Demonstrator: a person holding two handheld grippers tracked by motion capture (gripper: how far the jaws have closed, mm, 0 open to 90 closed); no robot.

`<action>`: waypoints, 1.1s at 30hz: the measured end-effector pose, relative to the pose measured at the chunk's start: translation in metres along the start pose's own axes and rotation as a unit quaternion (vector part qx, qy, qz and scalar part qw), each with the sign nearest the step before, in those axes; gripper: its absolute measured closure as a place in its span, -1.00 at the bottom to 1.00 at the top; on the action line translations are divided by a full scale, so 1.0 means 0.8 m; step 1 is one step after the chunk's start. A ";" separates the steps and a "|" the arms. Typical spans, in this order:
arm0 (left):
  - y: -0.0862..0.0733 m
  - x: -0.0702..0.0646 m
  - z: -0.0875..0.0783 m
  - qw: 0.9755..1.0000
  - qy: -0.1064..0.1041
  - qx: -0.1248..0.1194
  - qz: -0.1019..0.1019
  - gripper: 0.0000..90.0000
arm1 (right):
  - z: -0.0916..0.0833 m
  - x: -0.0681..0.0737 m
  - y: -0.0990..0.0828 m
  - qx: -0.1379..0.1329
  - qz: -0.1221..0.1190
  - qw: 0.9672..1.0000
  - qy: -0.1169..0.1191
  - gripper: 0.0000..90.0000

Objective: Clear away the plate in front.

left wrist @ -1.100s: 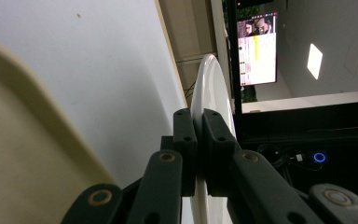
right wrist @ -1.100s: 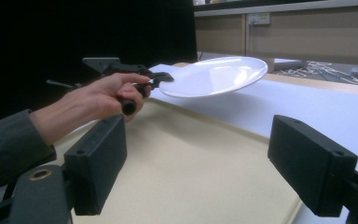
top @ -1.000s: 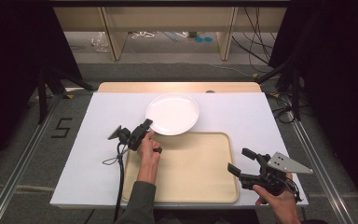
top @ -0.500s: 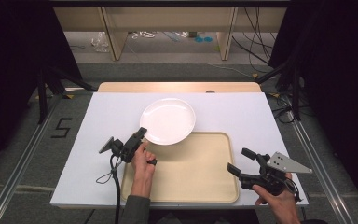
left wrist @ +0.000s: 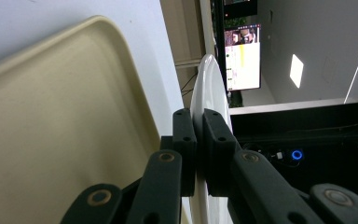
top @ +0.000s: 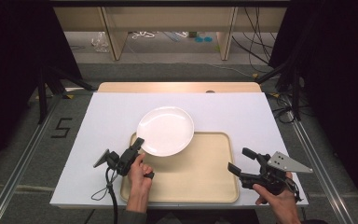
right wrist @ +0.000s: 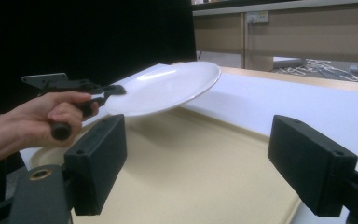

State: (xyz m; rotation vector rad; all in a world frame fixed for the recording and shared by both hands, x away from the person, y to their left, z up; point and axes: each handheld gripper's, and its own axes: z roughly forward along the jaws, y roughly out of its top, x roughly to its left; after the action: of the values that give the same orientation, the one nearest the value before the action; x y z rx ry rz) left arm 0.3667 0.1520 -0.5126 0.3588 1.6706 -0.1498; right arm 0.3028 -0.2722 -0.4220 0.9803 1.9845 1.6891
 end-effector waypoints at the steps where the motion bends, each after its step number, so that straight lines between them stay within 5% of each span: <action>1: -0.001 0.002 -0.003 1.000 0.000 0.000 -0.003 0.89 | 0.000 0.000 0.000 0.000 0.001 1.000 0.000 -0.55; 12: -0.019 0.015 -0.048 1.000 -0.003 0.005 -0.010 0.89 | 0.001 -0.002 -0.001 0.000 0.005 1.000 -0.001 -0.54; 21: -0.035 0.021 -0.057 1.000 0.013 0.028 0.002 0.87 | 0.003 0.000 -0.002 -0.004 0.001 1.000 0.002 -0.55; 33: -0.047 0.024 -0.069 0.999 0.025 0.025 0.014 0.87 | 0.003 0.001 -0.002 0.001 0.000 1.000 0.001 -0.54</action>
State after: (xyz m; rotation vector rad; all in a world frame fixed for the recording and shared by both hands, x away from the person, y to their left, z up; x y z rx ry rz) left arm 0.3009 0.1362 -0.5279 0.4256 1.7129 -0.1635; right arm 0.3033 -0.2699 -0.4241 0.9811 1.9879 1.6885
